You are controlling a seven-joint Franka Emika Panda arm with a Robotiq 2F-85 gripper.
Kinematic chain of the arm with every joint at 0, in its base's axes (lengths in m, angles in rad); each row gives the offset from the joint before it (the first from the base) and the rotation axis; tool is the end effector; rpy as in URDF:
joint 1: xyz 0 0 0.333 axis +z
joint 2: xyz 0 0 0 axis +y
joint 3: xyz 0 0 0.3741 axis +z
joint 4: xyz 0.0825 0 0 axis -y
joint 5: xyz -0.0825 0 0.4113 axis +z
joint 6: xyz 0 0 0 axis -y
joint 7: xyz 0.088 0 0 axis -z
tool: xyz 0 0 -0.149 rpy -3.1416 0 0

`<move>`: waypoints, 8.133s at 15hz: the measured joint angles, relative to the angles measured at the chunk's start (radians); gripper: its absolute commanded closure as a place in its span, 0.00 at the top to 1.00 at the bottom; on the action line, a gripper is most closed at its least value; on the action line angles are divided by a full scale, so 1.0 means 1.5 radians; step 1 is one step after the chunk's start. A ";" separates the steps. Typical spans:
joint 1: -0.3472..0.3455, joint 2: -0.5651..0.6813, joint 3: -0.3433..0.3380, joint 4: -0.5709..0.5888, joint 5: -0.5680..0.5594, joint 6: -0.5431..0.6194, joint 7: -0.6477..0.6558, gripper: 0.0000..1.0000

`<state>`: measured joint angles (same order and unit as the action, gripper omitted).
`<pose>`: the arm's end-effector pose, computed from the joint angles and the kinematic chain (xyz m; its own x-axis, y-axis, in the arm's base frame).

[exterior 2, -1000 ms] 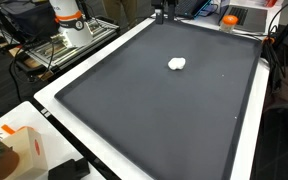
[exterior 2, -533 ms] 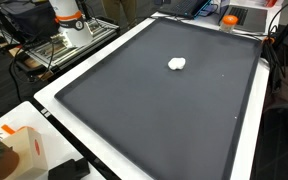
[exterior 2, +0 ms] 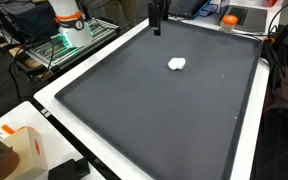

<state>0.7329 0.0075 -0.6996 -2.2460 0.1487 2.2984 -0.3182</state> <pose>0.5508 0.0263 0.3675 0.9658 0.2485 0.0739 0.2547 -0.9627 -0.0918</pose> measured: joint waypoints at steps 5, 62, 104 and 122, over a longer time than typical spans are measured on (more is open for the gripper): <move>-0.255 0.055 0.240 -0.023 0.207 0.001 -0.003 1.00; -0.377 0.376 0.425 0.238 -0.206 0.116 0.377 1.00; -0.396 0.608 0.450 0.911 -0.216 -0.681 0.356 1.00; -0.407 0.658 0.452 0.972 -0.127 -0.553 0.476 1.00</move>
<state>0.1226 0.9938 -0.0212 -0.7881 -0.0411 1.4696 0.3958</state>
